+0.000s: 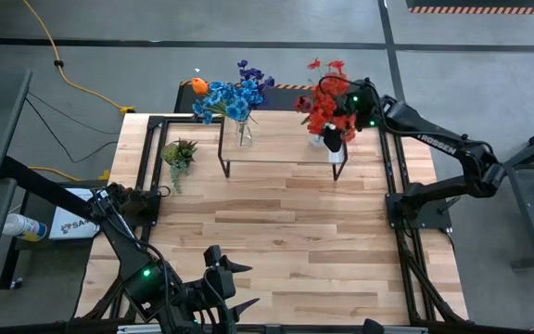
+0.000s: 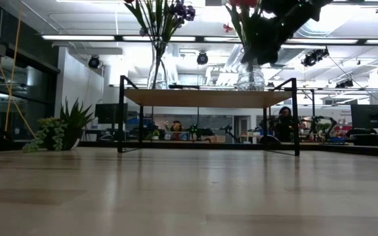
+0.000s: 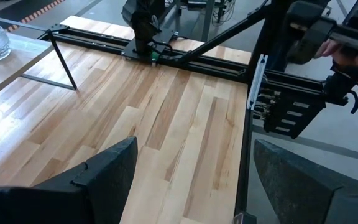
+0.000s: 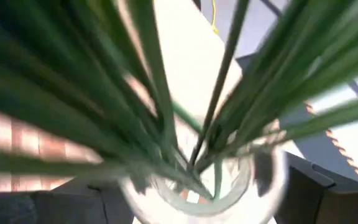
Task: Pick and place flowers into a vace then onto a shelf
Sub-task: Put the right flowers transparent vase on the shelf
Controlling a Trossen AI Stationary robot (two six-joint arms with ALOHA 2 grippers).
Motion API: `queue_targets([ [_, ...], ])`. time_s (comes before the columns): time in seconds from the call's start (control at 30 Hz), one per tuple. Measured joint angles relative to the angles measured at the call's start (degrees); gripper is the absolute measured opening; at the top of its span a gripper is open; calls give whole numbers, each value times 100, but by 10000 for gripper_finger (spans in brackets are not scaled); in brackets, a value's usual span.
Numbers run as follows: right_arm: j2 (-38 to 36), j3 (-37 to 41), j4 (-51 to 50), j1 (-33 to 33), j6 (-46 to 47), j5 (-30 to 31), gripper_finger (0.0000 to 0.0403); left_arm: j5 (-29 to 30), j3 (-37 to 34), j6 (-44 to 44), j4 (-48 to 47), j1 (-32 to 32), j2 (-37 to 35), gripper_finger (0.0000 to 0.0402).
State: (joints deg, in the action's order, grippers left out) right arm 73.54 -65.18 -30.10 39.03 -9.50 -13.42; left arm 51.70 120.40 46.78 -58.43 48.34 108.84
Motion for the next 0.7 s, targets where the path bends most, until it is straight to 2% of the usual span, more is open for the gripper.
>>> queue_targets([
  [0.27,-2,-491,-890,0,-250,18,278,0,0,0,-2,0,0,353],
  [0.37,-2,-517,-1200,-2,-356,299,278,0,1,0,-8,0,0,353],
  [0.47,-6,-517,-1287,0,-379,556,278,0,0,0,-9,0,0,353],
  [0.7,-246,-517,-1412,0,-452,667,278,-2,0,0,-9,0,0,353],
])
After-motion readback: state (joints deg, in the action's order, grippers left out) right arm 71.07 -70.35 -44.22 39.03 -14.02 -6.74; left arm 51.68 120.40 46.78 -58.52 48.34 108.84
